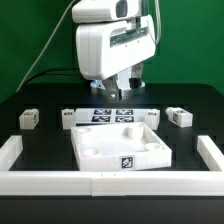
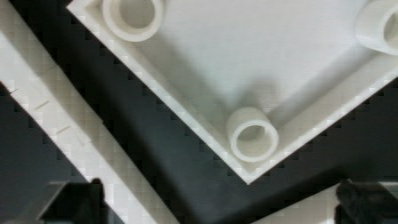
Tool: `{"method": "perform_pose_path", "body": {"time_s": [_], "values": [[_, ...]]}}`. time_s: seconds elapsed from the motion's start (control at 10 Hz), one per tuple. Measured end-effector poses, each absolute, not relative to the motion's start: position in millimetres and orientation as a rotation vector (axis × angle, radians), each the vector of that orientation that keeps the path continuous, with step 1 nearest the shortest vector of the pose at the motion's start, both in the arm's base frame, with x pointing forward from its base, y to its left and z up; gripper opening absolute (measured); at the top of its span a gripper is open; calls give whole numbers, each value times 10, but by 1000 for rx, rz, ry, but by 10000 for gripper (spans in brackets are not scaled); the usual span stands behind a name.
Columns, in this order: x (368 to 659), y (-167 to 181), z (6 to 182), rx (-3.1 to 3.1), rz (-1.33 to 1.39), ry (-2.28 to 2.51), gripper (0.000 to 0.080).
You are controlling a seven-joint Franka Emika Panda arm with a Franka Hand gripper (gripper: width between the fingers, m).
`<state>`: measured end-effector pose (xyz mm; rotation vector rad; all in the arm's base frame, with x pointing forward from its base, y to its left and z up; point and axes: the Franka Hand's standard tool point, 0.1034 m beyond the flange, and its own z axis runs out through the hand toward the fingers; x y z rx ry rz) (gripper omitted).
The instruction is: Assemble one leg
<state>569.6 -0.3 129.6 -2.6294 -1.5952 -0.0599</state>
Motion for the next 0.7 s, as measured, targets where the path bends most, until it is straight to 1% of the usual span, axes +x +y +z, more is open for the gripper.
{"method": "perform_pose_path", "body": {"time_s": [0.2, 0.3, 0.4, 0.5, 0.7], "values": [[5623, -1, 1235, -2598, -71, -1662, 650], [5517, 3, 1177, -2549, -90, -1759, 650], [5386, 29, 1103, -2486, -81, -1845, 650], [5322, 42, 1040, -2435, -75, -1914, 650], [5190, -3, 856, -2315, -43, -2057, 650]]}}
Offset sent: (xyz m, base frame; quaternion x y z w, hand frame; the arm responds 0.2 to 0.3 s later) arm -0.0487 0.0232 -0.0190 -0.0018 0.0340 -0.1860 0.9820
